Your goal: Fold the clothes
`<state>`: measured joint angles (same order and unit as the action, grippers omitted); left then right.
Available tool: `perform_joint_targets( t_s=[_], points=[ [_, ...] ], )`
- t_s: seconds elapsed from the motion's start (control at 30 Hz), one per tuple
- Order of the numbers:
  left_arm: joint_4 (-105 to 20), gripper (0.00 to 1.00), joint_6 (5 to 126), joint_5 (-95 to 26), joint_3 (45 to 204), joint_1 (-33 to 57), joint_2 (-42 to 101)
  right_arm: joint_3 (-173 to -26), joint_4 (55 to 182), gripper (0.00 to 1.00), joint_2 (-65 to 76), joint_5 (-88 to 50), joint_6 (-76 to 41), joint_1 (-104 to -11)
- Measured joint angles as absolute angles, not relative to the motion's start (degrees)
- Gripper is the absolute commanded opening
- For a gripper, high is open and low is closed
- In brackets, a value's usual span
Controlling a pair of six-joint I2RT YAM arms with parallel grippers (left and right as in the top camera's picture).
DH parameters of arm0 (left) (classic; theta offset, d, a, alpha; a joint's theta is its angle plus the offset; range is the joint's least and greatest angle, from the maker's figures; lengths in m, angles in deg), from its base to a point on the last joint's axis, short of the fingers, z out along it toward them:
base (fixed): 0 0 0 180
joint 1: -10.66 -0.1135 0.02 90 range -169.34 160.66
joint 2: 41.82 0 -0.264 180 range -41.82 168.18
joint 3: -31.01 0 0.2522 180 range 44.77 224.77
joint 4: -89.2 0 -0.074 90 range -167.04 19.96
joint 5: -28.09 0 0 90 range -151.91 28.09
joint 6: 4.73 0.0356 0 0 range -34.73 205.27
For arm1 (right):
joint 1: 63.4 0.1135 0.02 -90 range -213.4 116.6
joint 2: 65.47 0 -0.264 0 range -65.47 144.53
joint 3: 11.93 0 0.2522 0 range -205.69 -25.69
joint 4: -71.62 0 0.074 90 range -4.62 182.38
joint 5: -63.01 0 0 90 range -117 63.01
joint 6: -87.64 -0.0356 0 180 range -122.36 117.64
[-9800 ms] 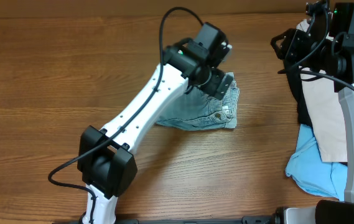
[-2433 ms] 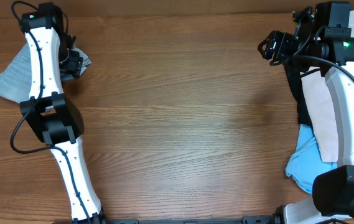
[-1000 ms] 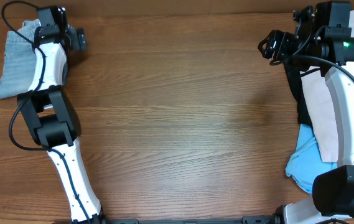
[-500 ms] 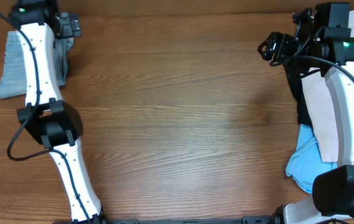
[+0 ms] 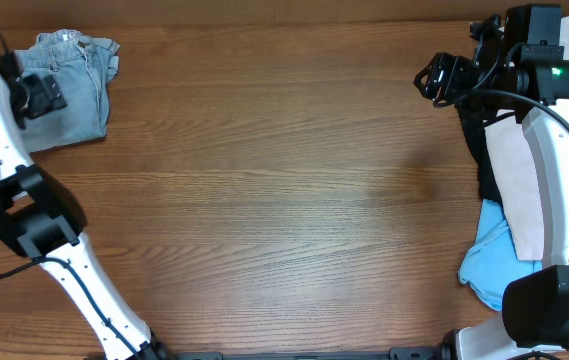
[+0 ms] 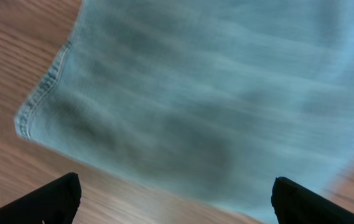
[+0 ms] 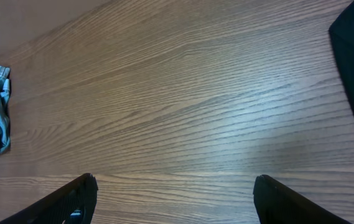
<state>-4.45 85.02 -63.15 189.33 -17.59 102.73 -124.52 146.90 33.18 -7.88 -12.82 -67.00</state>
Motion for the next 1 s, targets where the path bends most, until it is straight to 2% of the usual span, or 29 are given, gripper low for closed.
perform_joint_targets(
  t_s=[0.2,0.43,1.0],
  points=[
    [-20.0,1.00,92.2,-62.3,175.7,-17.9,102.7,-124.5,147.1,0.84,33.2,-7.9,-12.8,-67.0],
    [-32.3,1.00,98.3,-62.3,170.1,-16.4,102.4,-124.5,147.1,0.84,33.2,-7.9,-12.8,-67.0],
    [-48.0,1.00,100.7,-62.3,167.0,-13.5,103.8,-124.5,147.1,0.84,33.2,-7.9,-12.8,-67.0]
  ],
)
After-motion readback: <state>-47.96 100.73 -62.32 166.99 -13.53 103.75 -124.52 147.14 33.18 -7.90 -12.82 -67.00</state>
